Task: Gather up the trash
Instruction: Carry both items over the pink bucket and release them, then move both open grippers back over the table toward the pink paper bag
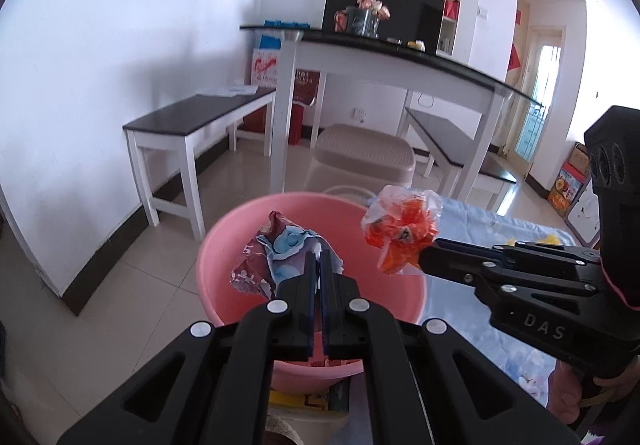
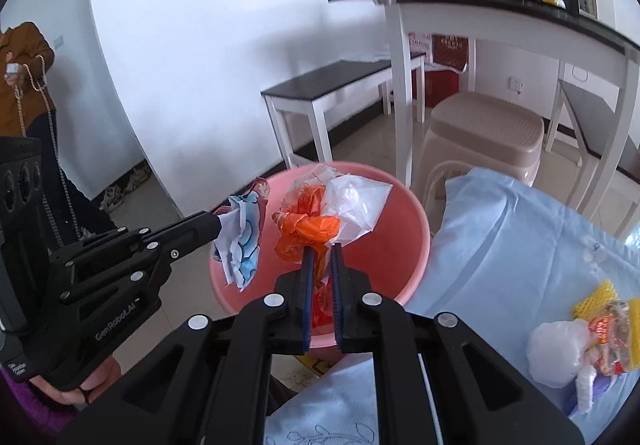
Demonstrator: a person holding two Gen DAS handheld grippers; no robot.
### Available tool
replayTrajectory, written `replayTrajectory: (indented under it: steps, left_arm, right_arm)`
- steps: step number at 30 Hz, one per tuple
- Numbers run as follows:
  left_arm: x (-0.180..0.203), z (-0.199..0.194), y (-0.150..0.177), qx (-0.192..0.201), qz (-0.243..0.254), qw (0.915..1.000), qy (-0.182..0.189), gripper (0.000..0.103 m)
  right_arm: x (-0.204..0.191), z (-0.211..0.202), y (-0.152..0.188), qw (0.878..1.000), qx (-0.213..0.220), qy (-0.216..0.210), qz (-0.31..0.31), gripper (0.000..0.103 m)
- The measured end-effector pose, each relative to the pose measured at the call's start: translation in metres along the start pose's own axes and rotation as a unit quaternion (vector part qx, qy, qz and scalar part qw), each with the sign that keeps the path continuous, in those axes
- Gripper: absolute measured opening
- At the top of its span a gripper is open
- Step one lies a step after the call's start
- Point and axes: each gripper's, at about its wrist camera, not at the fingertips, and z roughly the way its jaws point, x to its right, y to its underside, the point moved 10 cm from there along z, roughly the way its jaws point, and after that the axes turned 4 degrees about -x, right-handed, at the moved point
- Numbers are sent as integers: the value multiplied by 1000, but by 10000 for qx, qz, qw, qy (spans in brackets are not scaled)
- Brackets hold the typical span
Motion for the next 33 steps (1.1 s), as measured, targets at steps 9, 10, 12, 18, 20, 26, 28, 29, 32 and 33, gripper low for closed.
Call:
replayTrajectory:
  steps: [9,10,12,18,20,26,28,29,32,33]
  left_arm:
    - [-4,38,19,-426,-94,9990,49,2]
    - [-4,40,21,-451,-103,9989,54,2]
    - [-6,44,25,-510,-122,9986,37,2]
    - [-9,50,28,-606,-245,9979,2,6]
    - [-9,49,27,-589,-277,9979,-9,7]
    - [-7,37,22,-452,-330,9984,-20,24]
    - [-3,33,20,-416,-337,9986,8,29]
    - [-2,30,20,-401,-344,9986,27,31]
    - [4,26,20,-391,-343,9986,37,35]
    - [7,24,20,-411,-327,9986,23,35]
  right_arm:
    - [8,40,16,9988,-466,86,119,8]
    - [9,41,17,9987,-480,95,122,9]
    - [12,45,19,9984,-534,93,159,9]
    - [17,55,20,9968,-734,63,312,16]
    - [18,54,20,9969,-708,50,330,23]
    - [19,41,18,9980,-563,46,291,24]
    - [19,35,19,9982,-529,59,264,24]
    - [19,31,21,9984,-511,76,242,24]
    - [17,21,23,9989,-431,99,145,24]
    - [16,16,25,9991,-400,114,93,24]
